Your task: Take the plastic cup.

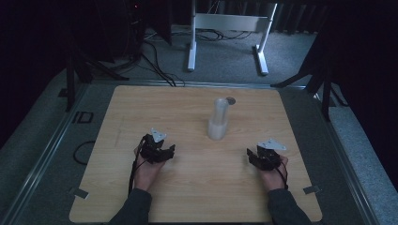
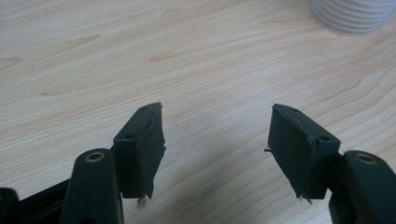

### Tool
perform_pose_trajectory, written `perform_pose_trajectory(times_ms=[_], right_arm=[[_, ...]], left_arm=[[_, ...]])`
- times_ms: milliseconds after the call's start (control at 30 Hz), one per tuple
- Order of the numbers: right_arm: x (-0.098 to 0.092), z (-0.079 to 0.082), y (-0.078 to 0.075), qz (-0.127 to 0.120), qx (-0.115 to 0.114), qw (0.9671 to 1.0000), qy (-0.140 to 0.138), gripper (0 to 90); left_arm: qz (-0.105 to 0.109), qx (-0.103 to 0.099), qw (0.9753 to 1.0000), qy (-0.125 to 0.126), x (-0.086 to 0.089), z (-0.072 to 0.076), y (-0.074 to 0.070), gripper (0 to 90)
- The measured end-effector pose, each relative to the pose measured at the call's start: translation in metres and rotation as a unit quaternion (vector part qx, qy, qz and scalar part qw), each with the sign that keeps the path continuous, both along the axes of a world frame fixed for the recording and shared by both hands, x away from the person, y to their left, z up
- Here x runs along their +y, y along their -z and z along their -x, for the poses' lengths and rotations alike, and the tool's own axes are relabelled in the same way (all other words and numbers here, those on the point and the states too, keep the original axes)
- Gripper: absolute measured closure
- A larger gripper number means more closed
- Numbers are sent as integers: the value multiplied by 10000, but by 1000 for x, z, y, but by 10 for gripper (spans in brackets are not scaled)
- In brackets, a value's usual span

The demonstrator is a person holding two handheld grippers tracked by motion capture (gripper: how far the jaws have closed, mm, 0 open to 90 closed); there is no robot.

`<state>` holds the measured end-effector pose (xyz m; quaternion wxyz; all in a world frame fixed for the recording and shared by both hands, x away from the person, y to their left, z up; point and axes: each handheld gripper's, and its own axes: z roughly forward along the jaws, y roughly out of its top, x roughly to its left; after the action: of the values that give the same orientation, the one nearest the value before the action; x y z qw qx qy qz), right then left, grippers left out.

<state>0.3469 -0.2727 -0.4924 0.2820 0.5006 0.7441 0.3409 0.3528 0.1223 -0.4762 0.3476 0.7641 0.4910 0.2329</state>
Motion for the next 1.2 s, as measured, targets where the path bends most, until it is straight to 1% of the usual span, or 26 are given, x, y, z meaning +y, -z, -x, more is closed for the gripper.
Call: perform_pose_trajectory(times_ms=[67, 167, 367, 500, 600, 667, 700, 800, 867, 1033, 1067, 1100, 1200], right_arm=[[1, 1, -1, -26, -1, 10000, -4, 504], [2, 1, -2, -23, -11, 10000, -32, 500], [5, 3, -6, -26, -74, 9999, -72, 492], [6, 5, -11, -20, -134, 9998, -130, 483], [8, 5, -17, -127, -161, 9996, -201, 483], [9, 5, -20, -119, -190, 9994, -245, 488], [10, 4, -21, -99, -192, 9994, -253, 491], [12, 2, -25, -86, -212, 9993, -283, 505], [14, 1, -28, -173, -221, 9991, -325, 511], [21, -3, -39, -103, -308, 9985, -443, 519], [22, -4, -41, -99, -323, 9983, -470, 522], [23, -5, -43, -99, -334, 9982, -490, 526], [25, -10, -51, -223, -342, 9977, -545, 532]], left_arm=[[0, -52, 10000, 60, 0, 2, -1, 361], [37, -77, 9999, 114, 0, 3, -3, 366], [222, -53, 9994, 278, 0, 4, -4, 387], [229, -63, 9989, 412, -4, 4, -3, 387], [295, -79, 9981, 536, -9, 3, -4, 387], [299, -47, 9977, 601, -12, 1, -4, 412], [338, -47, 9975, 614, -14, -1, -4, 423], [475, -20, 9964, 702, -18, -5, -5, 432], [515, -33, 9953, 819, -22, -9, -8, 434], [673, -120, 9928, 980, -30, -18, -17, 426], [682, -111, 9925, 1004, -31, -19, -18, 426], [742, -93, 9919, 1030, -33, -24, -20, 427], [843, -89, 9905, 1079, -38, -31, -24, 423]])
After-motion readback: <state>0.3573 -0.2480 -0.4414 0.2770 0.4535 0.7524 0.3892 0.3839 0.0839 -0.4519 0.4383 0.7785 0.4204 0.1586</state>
